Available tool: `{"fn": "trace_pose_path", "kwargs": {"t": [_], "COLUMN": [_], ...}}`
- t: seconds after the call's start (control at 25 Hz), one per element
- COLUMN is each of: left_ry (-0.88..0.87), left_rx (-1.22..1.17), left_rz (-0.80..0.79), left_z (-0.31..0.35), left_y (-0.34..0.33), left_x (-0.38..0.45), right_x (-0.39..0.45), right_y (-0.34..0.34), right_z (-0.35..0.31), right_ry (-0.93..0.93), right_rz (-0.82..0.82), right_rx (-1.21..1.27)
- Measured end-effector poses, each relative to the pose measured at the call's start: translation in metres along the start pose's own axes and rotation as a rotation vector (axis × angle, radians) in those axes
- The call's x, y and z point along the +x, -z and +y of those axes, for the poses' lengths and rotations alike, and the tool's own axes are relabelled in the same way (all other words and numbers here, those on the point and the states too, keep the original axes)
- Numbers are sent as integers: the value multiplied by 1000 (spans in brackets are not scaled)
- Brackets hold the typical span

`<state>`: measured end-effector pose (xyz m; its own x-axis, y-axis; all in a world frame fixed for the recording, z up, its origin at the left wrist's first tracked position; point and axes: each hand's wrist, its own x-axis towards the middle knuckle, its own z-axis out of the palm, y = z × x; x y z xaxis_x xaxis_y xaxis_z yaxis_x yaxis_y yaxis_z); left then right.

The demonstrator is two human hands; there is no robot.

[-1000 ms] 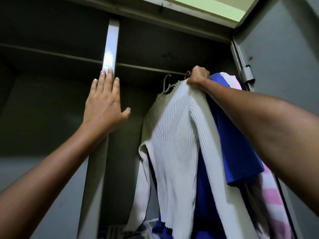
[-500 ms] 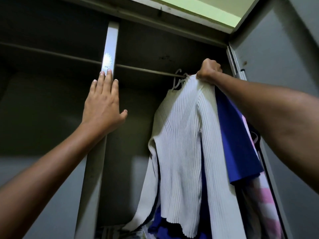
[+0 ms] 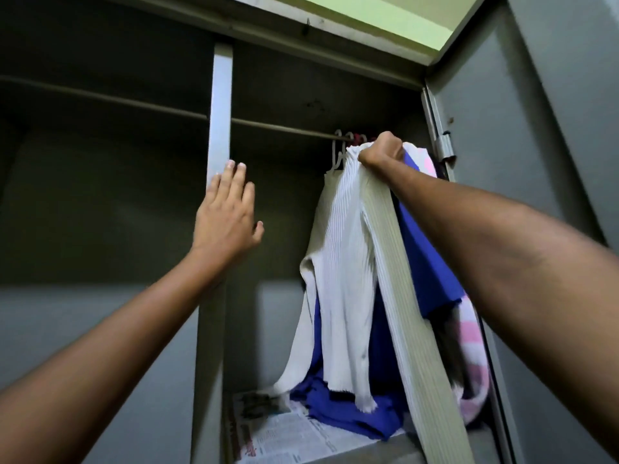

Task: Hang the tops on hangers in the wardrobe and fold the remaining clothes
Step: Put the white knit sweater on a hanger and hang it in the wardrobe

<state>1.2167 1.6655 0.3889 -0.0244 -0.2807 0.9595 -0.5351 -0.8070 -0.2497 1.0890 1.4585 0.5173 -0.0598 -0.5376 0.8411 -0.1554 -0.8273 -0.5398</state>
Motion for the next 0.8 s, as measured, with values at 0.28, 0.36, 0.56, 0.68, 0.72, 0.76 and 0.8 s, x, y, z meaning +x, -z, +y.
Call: {"fn": "trace_pose_path", "kwargs": {"t": [0.28,0.36,0.56,0.68,0.72,0.76,0.8], "left_ry": [115,269,594,786,816,818,815], "left_rx": [-800,-1100,-1667,-1986,-2080,-2094,-2030], "left_rz": [-379,-646,-1132,-1321,-1360,-1376,-1372], "left_z": [87,120,170,167,162,155,149], "left_y": [-11,-23,-26,-21,-19,-22,-25], "left_x": [-105,-128,-167,-171,-171,-170,-168], "right_x": [-119,-161,-249,-245,-238,-232,-227], "right_y": [2,5,33,35,30,22,15], "right_z": [68,94,147,161,165,168,170], "right_ry": [-209,-273,-521,-635,-682,-730,-770], "right_rz": [-129,-193,-750,-868,-796,-710,-627], "right_rx": [140,242,193,317,390,461,530]}}
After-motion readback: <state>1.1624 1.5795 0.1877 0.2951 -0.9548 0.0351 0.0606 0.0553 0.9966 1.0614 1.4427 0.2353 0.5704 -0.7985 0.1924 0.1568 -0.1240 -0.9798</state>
